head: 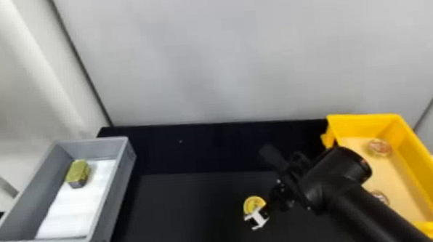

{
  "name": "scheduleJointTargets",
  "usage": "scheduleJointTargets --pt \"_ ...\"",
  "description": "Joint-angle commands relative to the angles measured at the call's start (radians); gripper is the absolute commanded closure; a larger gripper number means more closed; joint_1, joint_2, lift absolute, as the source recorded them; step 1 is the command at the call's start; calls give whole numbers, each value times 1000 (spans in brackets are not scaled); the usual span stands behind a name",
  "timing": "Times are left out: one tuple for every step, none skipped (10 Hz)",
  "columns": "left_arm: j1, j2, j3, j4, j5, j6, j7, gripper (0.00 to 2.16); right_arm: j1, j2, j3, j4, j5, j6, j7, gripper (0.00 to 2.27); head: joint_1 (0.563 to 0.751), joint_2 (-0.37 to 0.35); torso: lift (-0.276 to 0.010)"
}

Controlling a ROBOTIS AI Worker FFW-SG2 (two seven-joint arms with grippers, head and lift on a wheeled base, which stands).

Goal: Pick up the round yellow can and place it in the yellow rectangular box

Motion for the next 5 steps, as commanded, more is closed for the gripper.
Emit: scheduleJointTargets --pt "-3 1 0 0 -3 0 -4 -2 0 3 -8 8 2 -1 1 289 692 54 -3" --pt "-3 1 0 0 -5 0 -7 -2 -1 3 -8 3 2 2 1 549 692 54 -3" --pt "-3 1 0 0 -5 0 -7 -2 -1 3 -9 0 2 0 3 627 692 54 -3" --pt "-3 1 0 0 -5 2 -8 -2 0 3 -11 -3 4 0 7 690 692 54 -3" --pt "-4 1 0 0 -5 2 -8 -2 -1 3 -11 -8 10 0 14 691 692 54 -3"
